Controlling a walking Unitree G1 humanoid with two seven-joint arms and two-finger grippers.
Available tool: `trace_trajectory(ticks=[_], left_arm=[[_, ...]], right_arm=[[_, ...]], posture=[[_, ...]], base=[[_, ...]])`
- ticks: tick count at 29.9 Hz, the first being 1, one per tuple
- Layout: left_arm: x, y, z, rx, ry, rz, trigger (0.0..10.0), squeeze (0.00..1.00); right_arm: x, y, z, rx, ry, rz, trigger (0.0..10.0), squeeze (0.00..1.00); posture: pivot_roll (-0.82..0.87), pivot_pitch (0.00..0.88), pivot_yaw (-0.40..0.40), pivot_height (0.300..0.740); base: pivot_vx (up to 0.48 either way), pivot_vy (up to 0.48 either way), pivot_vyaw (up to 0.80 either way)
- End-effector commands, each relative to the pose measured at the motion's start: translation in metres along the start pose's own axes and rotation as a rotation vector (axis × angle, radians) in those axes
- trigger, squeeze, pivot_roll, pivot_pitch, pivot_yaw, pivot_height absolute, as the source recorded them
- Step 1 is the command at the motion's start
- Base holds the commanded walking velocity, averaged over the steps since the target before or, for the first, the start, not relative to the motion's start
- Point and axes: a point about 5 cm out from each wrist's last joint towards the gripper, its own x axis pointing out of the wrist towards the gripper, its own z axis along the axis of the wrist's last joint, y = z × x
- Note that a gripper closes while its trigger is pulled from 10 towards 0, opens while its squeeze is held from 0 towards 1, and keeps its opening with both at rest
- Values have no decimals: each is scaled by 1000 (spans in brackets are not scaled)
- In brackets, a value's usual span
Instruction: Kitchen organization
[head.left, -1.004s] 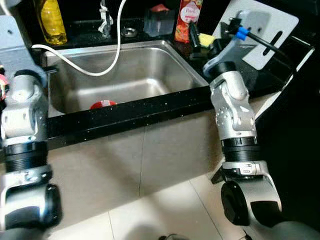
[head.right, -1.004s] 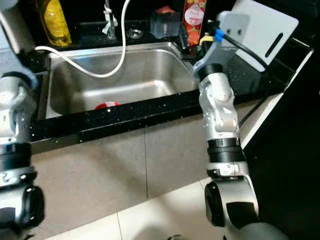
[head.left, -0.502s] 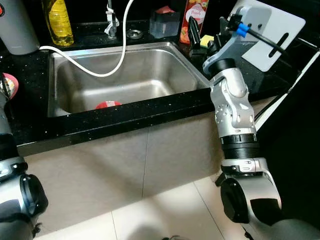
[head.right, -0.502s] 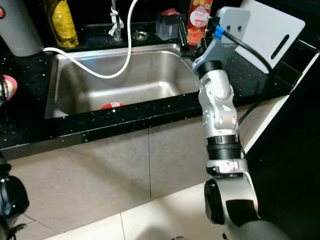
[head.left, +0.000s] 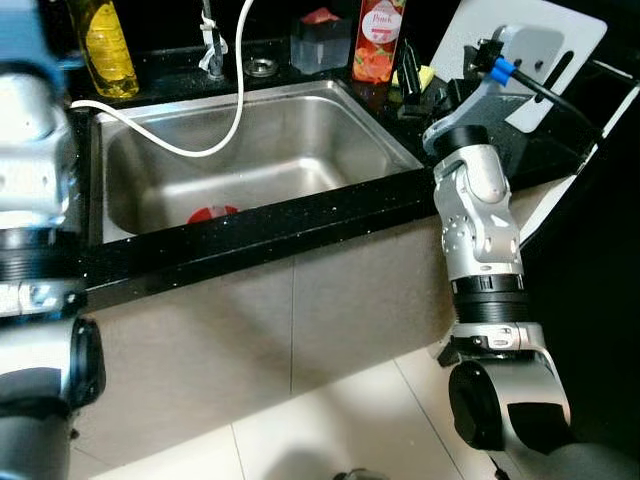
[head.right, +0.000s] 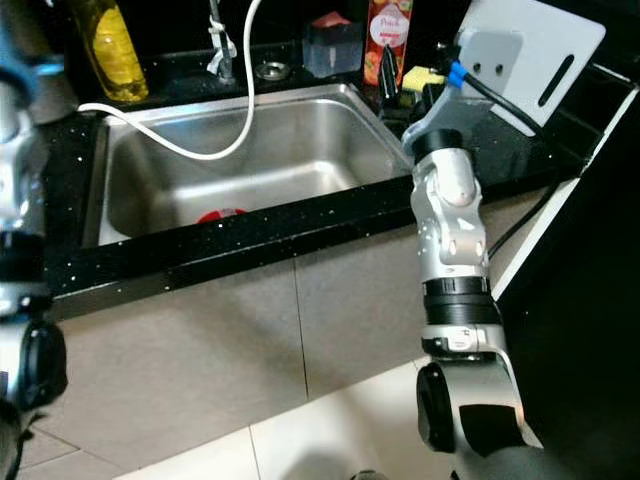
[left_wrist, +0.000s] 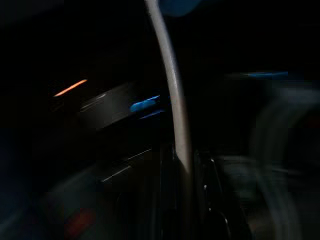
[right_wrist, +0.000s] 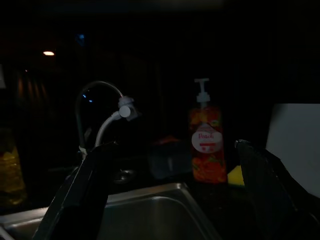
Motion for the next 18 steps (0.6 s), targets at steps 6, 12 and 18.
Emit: trace_trajectory(ticks=[6,12,18], left_arm=[[-20,-55,-53,4,216,-307,10000,0],[5,8,-25,-6,67,117,10000,0],[-12,86,-23,-98,69,663,10000,0]], right_arm=[[-12,-1,-4,2,-3,-18,10000,0],[-4,-9,4,-38,-27,-27,10000,0],[11,-8,20,-64,-77,1,10000,0]], posture=[[146,0,65,740],[141,0,48,740],[141,0,15,740]], base=[[0,0,0],[0,0,0],[0,0,0]])
